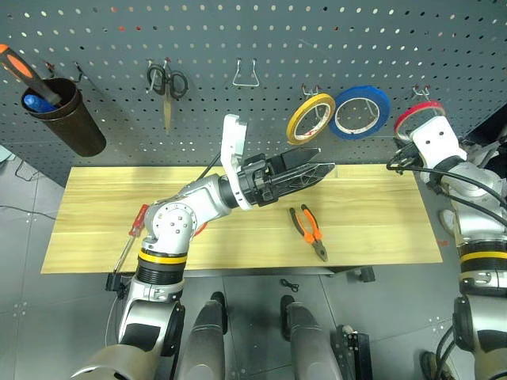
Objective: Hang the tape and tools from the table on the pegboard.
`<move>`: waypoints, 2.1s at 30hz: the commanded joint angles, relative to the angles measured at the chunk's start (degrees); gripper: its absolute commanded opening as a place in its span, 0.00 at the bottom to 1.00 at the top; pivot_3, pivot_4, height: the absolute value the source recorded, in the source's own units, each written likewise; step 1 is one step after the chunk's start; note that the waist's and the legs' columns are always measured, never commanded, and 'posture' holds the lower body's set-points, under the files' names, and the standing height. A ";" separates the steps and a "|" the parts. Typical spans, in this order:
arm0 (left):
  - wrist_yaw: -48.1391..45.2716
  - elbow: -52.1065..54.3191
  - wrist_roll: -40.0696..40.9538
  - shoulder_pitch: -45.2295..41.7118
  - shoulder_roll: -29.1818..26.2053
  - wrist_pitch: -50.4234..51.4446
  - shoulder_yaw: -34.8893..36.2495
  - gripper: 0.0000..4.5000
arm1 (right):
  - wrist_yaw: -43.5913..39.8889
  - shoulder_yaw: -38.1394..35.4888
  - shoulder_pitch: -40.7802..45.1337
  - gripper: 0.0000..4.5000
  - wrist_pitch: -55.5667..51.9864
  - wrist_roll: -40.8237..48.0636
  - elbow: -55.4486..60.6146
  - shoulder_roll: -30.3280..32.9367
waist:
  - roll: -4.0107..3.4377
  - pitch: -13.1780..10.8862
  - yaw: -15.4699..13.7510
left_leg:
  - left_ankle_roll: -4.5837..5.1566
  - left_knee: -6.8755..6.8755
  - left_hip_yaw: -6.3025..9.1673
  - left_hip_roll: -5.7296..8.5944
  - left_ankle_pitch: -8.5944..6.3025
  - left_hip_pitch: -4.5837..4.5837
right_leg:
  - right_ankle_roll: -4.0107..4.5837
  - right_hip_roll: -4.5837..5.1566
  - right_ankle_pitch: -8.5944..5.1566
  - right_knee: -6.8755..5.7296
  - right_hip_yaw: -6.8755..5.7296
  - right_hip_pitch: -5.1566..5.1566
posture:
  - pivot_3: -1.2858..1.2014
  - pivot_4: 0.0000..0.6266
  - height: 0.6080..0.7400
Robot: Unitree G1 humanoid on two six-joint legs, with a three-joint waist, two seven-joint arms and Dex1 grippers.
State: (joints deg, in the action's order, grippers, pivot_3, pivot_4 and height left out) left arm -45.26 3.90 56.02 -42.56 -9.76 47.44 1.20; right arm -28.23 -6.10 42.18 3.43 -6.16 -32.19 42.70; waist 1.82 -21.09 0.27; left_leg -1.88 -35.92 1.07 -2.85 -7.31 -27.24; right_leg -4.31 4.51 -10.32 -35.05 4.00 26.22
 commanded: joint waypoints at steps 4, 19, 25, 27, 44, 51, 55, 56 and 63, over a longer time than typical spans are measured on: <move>-2.09 4.11 -0.78 2.73 -4.34 0.42 0.40 1.00 | -0.13 -4.77 -14.19 0.84 -9.94 3.61 14.80 0.69 | -0.02 0.01 -0.67 | 0.00 0.02 0.08 0.00 0.00 0.00 | 0.11 -0.02 0.06 -0.05 -0.03 0.00 | 0.55 0.54 1.00; -17.88 11.30 -8.21 31.67 -37.93 -1.12 6.26 1.00 | -4.46 11.23 -12.63 0.99 -67.73 17.13 41.21 -12.25 | 0.07 -0.48 0.25 | -0.06 0.45 0.24 -0.11 0.01 0.33 | 1.08 -0.12 -0.35 -0.50 0.03 0.41 | 0.58 0.69 1.00; -14.28 17.05 -3.13 35.64 -38.65 2.58 12.36 1.00 | -0.57 14.39 -7.63 0.99 -66.27 14.13 31.18 -15.04 | 0.15 -0.68 -2.51 | 0.09 0.66 0.16 -0.06 0.75 -0.37 | 1.02 -0.04 -0.60 -0.59 0.03 0.78 | 0.59 0.71 1.00; -13.08 18.53 -2.10 36.51 -38.42 3.47 13.29 1.00 | -0.02 15.09 -6.78 0.99 -65.20 13.60 29.01 -15.55 | 0.16 -0.79 -2.83 | 0.08 0.82 0.18 -0.02 0.74 -0.43 | 0.91 -0.05 -0.69 -0.62 0.03 0.84 | 0.60 0.71 1.00; -9.07 22.47 2.45 39.52 -38.65 5.51 16.09 1.00 | 0.47 16.33 -6.15 0.65 -62.58 11.99 21.09 -18.49 | 0.16 -0.96 -2.67 | 0.02 1.11 0.36 -0.03 0.73 -0.36 | 0.90 -0.15 -1.02 -0.96 -0.09 0.94 | 0.61 0.71 1.00; -9.61 21.83 1.64 38.93 -38.53 4.56 14.36 1.00 | 0.36 13.87 -7.70 0.57 -63.05 13.67 23.37 -19.21 | 0.15 -0.98 -2.71 | 0.02 1.12 0.36 -0.03 0.73 -0.36 | 0.91 -0.14 -1.02 -0.94 -0.09 0.94 | 0.60 0.69 1.00; -7.30 20.31 4.79 35.35 -36.91 5.68 15.36 1.00 | -2.62 8.07 -6.42 0.57 -61.38 20.61 39.00 -21.02 | 0.10 -1.08 -2.56 | 0.02 1.12 0.36 -0.03 0.73 -0.37 | 0.77 -0.15 -0.94 -0.95 -0.09 0.94 | 0.60 0.67 1.00; -5.49 19.65 6.43 33.39 -35.71 6.09 15.95 1.00 | -2.66 6.96 -4.69 0.57 -59.00 21.63 44.02 -21.27 | 0.09 -1.17 -2.47 | 0.02 1.11 0.37 -0.03 0.73 -0.38 | 0.57 -0.15 -0.82 -0.96 -0.09 0.96 | 0.60 0.66 1.00; 11.96 12.63 21.93 19.90 -25.48 5.80 21.41 1.00 | 5.31 3.99 8.71 0.57 -42.14 19.91 51.83 -28.00 | 0.08 -1.25 -2.50 | -0.04 1.06 0.46 -0.06 0.78 -0.40 | 0.48 -0.21 -0.71 -0.94 -0.16 0.94 | 0.58 0.63 1.00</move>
State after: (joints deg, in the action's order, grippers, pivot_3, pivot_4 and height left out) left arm -37.08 16.85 73.58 -21.31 -35.72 53.97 19.98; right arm -24.91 -1.23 49.07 -44.94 14.36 17.48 15.63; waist 1.90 -22.33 -2.23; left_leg -1.94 -34.88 1.54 -2.91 -6.52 -27.66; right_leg -3.84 4.31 -11.03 -36.00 3.84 27.14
